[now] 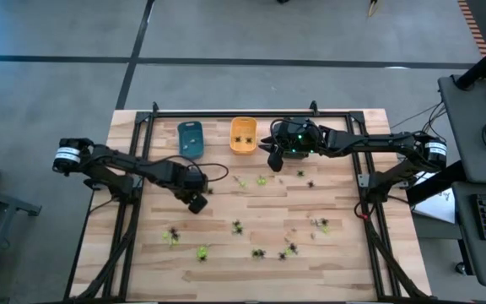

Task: Sort Halloween decoration
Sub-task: Put the white skull toy into the blue bin

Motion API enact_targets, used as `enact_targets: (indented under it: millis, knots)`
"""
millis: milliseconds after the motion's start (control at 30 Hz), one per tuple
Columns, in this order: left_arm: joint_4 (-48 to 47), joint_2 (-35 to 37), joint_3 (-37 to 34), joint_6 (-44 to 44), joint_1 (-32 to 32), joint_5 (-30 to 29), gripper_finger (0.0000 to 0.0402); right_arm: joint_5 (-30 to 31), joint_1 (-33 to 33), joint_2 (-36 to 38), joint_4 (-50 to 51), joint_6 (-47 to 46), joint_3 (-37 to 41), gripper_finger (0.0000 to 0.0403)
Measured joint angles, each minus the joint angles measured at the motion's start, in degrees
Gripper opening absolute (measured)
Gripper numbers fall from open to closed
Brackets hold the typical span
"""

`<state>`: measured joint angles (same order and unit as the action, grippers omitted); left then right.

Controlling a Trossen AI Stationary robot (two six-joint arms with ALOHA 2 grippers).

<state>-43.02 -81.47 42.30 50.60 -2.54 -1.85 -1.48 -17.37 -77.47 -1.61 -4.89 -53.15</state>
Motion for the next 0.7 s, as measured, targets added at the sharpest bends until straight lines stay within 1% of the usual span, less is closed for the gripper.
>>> enact_targets:
  millis: [167,367,533,700]
  knots:
    - [-0.9,0.0,-0.1,1.3,-1.0,-1.5,0.005,0.0,0.0,0.0,0.0,0.0,0.0,0.0091]
    - [0.3,0.0,-0.4,2.9,-1.7,-3.3,0.0095,0.0,0.0,0.0,0.0,0.0,0.0,0.0097]
    - [4.1,0.0,-1.6,3.5,-3.0,-3.3,0.0104,0.0,0.0,0.0,0.0,0.0,0.0,0.0094]
    - [4.0,0.0,-2.5,4.8,-3.0,-3.6,0.0105,0.0,0.0,0.0,0.0,0.0,0.0,0.0089]
